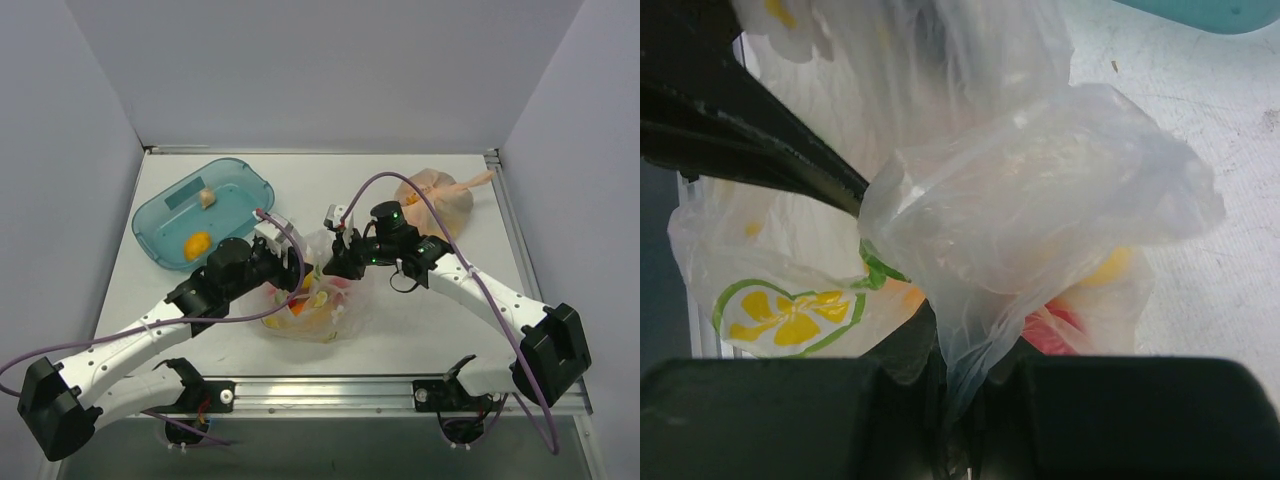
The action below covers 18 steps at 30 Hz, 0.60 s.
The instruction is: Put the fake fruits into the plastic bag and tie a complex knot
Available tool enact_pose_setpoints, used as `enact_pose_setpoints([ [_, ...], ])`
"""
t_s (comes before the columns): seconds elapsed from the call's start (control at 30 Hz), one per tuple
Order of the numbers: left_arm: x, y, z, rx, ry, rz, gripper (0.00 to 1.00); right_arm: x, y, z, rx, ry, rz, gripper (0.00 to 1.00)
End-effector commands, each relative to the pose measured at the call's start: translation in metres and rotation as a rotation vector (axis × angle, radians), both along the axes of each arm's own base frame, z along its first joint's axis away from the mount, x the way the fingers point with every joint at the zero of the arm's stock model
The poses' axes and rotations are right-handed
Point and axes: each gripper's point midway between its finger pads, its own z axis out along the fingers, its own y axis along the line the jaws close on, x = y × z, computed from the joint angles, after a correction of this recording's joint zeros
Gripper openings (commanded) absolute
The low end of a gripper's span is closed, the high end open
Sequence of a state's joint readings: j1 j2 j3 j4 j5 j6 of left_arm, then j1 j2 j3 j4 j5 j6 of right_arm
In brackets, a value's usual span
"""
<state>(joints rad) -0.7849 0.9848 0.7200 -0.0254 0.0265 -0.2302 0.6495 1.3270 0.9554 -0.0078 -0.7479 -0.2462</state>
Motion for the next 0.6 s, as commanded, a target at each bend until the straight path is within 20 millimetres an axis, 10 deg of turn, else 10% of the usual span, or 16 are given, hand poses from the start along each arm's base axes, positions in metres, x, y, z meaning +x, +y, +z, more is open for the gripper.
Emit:
enact_pose_setpoints([
  [0.0, -0.003, -0.018, 0.039, -0.122, -0.114, -0.088, 0.64, 0.001, -0.001, 0.017, 0.034, -0.067, 0.012, 0.00],
  [0.27, -0.040, -0.011, 0.055, -0.118, -0.234, -0.333, 0.08, 0.016, -0.032, 0.021, 0.011, -0.072, -0.033, 0.00],
  [0.57, -0.101, -0.028, 0.047, -0.076, -0.341, -0.815, 0.00, -0.004, -0.017, 0.028, -0.019, -0.124, 0.129, 0.00],
])
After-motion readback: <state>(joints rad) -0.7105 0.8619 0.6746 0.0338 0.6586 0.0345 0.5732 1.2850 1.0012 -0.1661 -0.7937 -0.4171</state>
